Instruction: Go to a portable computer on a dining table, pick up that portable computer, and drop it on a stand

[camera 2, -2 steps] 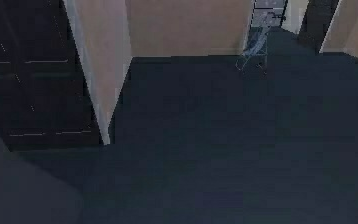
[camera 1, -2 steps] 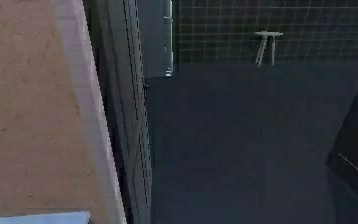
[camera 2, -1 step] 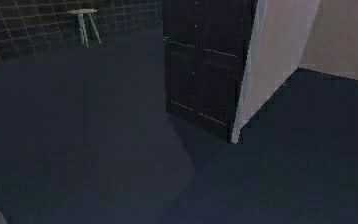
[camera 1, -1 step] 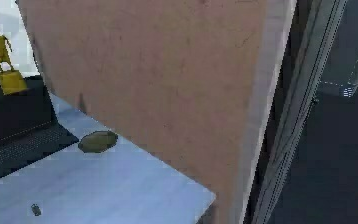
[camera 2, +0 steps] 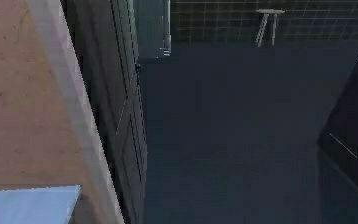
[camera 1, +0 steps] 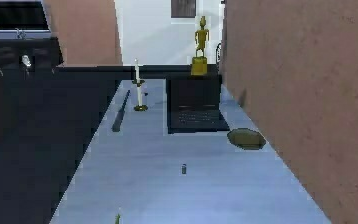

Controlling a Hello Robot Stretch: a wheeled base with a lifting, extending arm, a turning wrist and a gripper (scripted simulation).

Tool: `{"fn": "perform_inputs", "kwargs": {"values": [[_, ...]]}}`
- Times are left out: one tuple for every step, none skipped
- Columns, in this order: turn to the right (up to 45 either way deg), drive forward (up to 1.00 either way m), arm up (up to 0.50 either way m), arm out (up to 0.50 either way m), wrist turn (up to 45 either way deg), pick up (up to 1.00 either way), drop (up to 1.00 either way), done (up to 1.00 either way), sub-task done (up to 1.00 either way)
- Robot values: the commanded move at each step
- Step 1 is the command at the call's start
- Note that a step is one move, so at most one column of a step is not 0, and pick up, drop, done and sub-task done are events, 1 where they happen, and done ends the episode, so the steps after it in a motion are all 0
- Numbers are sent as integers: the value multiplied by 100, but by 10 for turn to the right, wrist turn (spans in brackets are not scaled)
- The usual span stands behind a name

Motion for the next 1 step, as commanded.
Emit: {"fn": "perform_inputs", "kwargs": {"values": [[-450,0,0,0,0,0,0,0,0]]}}
